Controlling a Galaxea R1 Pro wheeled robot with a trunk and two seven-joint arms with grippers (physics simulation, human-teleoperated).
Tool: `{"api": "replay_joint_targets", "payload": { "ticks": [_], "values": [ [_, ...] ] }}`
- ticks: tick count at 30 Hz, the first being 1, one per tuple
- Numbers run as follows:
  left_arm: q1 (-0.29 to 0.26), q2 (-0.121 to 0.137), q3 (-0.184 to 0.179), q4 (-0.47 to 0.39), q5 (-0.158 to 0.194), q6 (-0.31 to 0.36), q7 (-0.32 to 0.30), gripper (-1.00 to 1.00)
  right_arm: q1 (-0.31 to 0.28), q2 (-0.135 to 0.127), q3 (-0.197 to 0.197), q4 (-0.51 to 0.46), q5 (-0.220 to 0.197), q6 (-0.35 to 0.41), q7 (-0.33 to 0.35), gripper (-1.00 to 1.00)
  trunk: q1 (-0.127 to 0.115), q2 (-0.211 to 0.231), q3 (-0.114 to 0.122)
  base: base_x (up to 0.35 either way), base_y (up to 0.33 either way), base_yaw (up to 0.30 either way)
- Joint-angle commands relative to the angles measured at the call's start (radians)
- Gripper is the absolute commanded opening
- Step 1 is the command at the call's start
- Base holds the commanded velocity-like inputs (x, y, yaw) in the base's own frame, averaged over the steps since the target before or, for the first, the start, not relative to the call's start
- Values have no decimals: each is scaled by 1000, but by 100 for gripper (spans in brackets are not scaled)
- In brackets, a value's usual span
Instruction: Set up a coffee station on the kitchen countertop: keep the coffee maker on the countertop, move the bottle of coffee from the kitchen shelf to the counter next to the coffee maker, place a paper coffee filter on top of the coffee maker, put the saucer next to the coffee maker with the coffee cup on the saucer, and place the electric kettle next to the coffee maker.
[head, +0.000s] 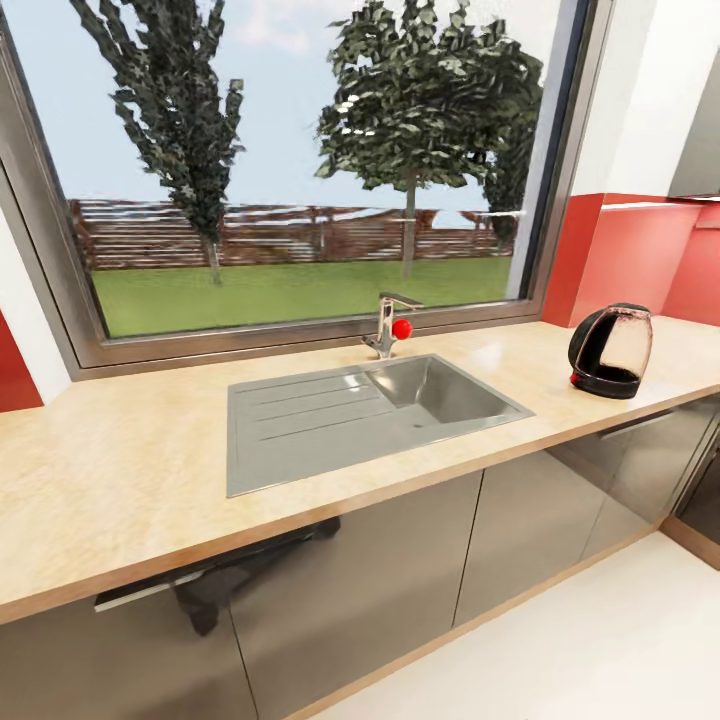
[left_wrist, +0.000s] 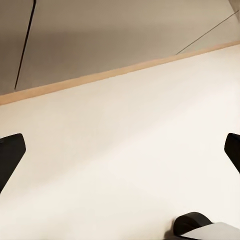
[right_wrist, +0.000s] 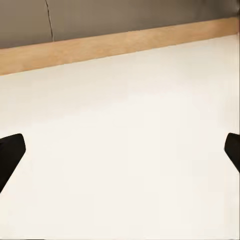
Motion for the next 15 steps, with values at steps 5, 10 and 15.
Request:
{"api": "replay_joint_targets", "payload": {
  "ticks": [5, 10, 15],
  "values": [
    [-1, 1, -7, 2, 7, -7, 2, 100, -2, -96, -15, -140, -252, -5, 5, 100, 0, 0, -1, 0, 0, 0],
    [-1, 1, -6, 2, 7, -7, 3, 100, -11, -162, -19, -265, -345, -5, -15, 100, 0, 0, -1, 0, 0, 0],
    [-1, 1, -7, 2, 7, -7, 3, 100, -25, -259, -21, -453, -381, 127, -172, 100, 0, 0, -1, 0, 0, 0]
  ]
}}
